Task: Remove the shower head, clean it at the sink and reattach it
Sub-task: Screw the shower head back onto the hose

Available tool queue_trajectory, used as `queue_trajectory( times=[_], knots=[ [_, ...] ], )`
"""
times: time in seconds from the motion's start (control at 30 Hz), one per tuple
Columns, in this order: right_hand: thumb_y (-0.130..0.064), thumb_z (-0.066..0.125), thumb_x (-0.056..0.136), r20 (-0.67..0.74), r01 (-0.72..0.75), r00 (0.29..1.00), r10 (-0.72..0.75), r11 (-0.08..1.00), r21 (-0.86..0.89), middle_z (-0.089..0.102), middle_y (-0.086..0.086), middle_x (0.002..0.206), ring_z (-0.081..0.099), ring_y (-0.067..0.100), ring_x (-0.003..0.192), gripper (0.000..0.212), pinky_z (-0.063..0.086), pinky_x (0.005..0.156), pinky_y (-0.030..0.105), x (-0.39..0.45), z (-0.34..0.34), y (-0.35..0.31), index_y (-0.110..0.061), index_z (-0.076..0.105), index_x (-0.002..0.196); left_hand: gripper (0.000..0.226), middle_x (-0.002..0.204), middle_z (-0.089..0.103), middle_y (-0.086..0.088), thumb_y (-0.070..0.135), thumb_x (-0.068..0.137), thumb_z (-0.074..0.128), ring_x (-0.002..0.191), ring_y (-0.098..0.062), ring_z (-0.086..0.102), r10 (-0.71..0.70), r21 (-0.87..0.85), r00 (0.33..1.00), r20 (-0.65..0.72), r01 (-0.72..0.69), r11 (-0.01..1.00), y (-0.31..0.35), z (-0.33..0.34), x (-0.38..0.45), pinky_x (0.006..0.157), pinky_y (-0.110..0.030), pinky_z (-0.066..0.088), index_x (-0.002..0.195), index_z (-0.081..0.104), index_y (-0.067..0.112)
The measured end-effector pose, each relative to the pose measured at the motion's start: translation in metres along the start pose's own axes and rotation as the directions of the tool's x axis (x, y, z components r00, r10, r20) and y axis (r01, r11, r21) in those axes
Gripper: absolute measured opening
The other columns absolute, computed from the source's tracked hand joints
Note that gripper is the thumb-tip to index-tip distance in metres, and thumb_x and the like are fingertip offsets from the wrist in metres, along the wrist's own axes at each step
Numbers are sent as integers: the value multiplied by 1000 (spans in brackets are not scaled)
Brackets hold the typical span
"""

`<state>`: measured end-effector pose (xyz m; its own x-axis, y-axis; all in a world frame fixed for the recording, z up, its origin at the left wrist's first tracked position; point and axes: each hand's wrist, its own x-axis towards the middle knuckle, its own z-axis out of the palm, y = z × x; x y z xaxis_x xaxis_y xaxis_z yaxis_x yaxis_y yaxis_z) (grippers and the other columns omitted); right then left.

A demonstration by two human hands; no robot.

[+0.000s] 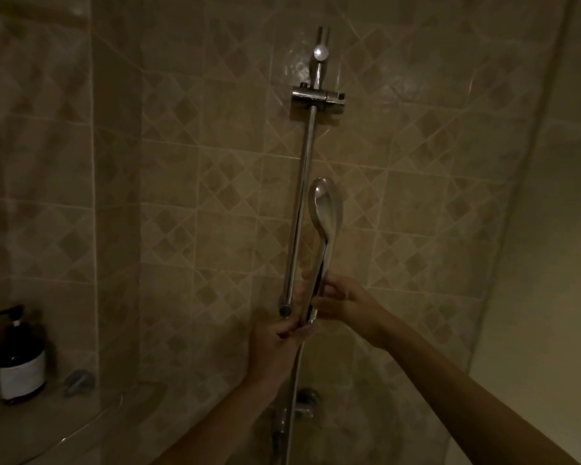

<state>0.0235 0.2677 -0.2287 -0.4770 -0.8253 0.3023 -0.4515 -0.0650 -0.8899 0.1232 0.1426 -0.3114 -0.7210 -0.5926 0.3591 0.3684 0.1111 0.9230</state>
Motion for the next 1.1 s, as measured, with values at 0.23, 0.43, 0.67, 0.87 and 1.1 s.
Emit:
queue_trajectory(
  times=[0.23, 0.43, 0.67, 0.87, 1.1],
  knots=[
    [-13, 76, 91, -132, 36, 990, -56, 988, -148, 64, 44, 107, 60, 62, 105, 24, 52, 97, 65, 1, 5, -2, -4, 71, 113, 24, 83, 80, 11, 15, 82, 81, 81, -3, 75, -14, 27, 999, -30, 15, 1000, -3, 6, -6, 66, -14, 54, 91, 77, 37],
    [-10, 78, 89, -212, 69, 973, -97, 988, -136, 67, 35, 83, 73, 39, 80, 20, 64, 78, 34, 0, 9, 8, 3, 72, 104, 24, 85, 80, 8, 14, 80, 82, 80, -3, 74, 18, 91, 998, -64, -12, 996, -3, 5, -3, 65, -15, 55, 103, 79, 19],
    [-5, 79, 87, -338, 157, 929, -151, 988, -11, 82, 4, 84, 79, 15, 82, 19, 60, 72, 23, -4, 22, 13, -11, 80, 105, 18, 56, 67, 22, 8, 82, 81, 59, 9, 62, 277, 278, 960, -36, -257, 926, 2, 5, -1, 55, -10, 46, 98, 81, 16],
    [-6, 81, 85, -386, 134, 917, -100, 989, 64, 82, 5, 95, 80, 21, 91, 23, 63, 78, 28, -13, 26, 30, -17, 80, 105, 12, 65, 73, -9, 18, 81, 82, 57, -3, 60, 254, 364, 967, -7, -234, 901, -18, 4, -1, 56, -26, 48, 91, 82, 11],
    [-20, 81, 89, -418, -12, 908, 33, 999, 53, 82, -2, 95, 79, 15, 90, 20, 61, 75, 27, -38, 41, 76, -28, 81, 107, 18, 70, 76, 15, 22, 82, 82, 71, -1, 72, -14, 263, 999, 46, 2, 965, -65, -2, -24, 63, -17, 57, 99, 80, 26]
  ],
)
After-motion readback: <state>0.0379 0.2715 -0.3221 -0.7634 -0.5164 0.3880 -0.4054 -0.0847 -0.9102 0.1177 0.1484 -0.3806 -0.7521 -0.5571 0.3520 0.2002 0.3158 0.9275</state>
